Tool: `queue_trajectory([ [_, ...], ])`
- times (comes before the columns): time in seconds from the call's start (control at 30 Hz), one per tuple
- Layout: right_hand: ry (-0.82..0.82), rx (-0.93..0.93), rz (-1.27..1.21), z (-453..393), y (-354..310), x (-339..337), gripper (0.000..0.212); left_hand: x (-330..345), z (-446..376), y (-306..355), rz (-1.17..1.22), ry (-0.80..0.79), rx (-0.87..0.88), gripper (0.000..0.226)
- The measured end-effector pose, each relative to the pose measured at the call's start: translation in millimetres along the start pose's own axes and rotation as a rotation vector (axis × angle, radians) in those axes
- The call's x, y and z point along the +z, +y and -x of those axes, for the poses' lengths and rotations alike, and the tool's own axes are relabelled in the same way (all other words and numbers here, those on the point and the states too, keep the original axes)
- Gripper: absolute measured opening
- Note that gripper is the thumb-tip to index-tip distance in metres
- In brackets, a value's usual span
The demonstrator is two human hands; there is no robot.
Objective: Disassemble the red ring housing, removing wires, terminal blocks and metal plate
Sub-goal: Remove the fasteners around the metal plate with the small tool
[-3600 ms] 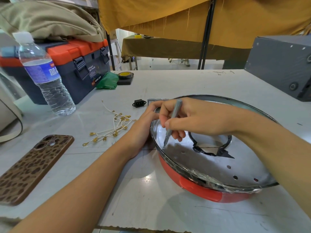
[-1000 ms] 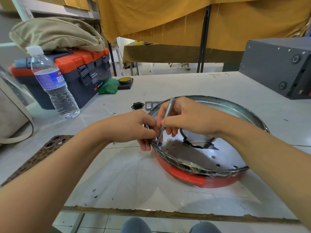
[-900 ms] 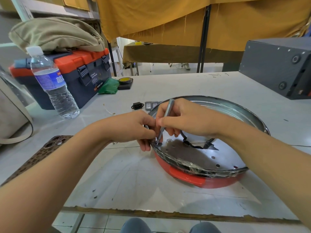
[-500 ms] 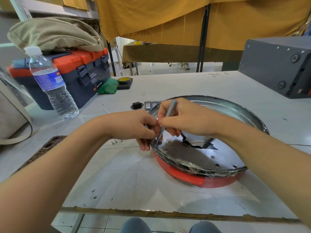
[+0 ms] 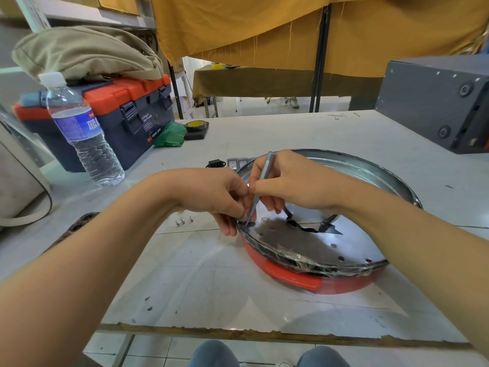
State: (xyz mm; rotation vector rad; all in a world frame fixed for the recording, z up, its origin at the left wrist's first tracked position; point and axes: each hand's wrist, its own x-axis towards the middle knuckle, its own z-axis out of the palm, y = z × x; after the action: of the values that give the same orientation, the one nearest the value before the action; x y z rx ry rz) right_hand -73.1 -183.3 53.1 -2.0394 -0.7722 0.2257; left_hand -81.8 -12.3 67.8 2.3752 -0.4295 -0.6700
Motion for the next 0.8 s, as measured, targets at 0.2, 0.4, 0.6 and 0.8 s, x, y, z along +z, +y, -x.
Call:
queue_trajectory([
  [0.2, -0.058, 0.005, -0.099, 3.0, -1.5, -1.2, 0.008, 0.5, -1.4, -0.8, -0.014, 0.001, 0.006, 0.022],
  [0.4, -0.021, -0.029, -0.046, 3.1, -2.7, 0.0, 0.031, -0.3, -2.5, 1.1, 0.006, -0.005, -0.015, 0.016],
  [0.6, -0.001, -0.037, 0.008, 2.8, -2.6, 0.5, 0.04, -0.4, -2.6, 3.3, 0.032, -0.007, -0.028, 0.012],
  [0.8, -0.02, -0.048, -0.031, 2.7, -1.8, -0.1, 0.039, 1.4, -1.2, 5.1, 0.021, 0.021, -0.023, 0.01],
])
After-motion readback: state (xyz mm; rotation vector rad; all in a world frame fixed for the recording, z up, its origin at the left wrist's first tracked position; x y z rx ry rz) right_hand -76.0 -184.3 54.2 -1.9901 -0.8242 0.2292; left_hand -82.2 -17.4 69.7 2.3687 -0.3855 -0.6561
